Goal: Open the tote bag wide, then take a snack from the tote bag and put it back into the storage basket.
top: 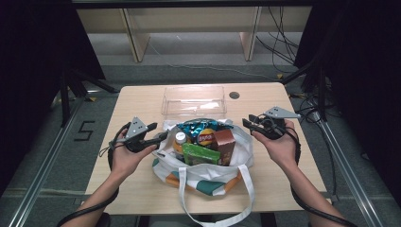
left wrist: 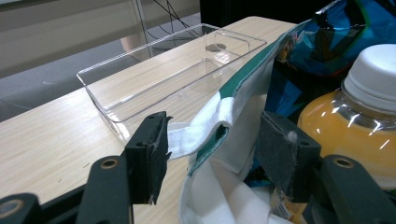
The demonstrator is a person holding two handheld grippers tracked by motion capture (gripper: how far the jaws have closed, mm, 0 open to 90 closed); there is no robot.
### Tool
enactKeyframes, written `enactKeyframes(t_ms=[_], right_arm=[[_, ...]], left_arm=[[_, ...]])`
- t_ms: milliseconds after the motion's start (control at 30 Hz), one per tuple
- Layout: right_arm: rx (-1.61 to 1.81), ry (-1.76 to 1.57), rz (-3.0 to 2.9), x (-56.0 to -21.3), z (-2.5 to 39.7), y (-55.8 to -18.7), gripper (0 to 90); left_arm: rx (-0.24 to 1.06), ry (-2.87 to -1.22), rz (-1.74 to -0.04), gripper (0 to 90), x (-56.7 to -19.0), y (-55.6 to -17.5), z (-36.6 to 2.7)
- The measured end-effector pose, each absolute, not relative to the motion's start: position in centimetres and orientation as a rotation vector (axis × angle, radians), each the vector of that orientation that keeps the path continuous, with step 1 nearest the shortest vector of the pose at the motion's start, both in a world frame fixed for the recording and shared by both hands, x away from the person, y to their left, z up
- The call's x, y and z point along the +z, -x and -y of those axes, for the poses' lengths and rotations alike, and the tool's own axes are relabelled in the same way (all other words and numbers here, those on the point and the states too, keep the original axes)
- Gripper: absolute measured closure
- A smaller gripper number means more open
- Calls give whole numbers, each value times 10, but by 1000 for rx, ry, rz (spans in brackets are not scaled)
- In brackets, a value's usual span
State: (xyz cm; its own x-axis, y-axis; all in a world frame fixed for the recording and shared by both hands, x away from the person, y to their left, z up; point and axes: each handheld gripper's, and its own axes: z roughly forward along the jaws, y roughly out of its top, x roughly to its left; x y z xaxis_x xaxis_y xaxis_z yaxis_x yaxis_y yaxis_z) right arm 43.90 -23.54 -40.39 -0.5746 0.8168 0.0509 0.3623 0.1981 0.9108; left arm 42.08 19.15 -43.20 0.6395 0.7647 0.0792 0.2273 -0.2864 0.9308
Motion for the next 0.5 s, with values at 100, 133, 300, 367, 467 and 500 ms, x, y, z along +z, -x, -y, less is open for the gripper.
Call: enactKeyframes(t_ms=[100, 133, 300, 367, 467, 500], right_arm=[[1371, -1074, -2013, -404, 236, -440, 641], [1386, -1129, -2020, -402, 234, -437, 637], [1420, -1090, -2008, -394, 237, -436, 585], [1456, -1094, -2004, -389, 234, -433, 574], [1497, -1038, -2005, -382, 230, -431, 566], [1511, -1029, -2006, -379, 228, -429, 565]], left_arm=[[653, -1833, -793, 422, -432, -422, -191], [650, -1831, -795, 419, -432, -421, -191], [635, -1804, -798, 372, -432, -422, -190], [626, -1799, -807, 357, -432, -422, -190], [627, -1807, -822, 348, -432, -422, -191], [629, -1805, -827, 347, -432, -422, -191]])
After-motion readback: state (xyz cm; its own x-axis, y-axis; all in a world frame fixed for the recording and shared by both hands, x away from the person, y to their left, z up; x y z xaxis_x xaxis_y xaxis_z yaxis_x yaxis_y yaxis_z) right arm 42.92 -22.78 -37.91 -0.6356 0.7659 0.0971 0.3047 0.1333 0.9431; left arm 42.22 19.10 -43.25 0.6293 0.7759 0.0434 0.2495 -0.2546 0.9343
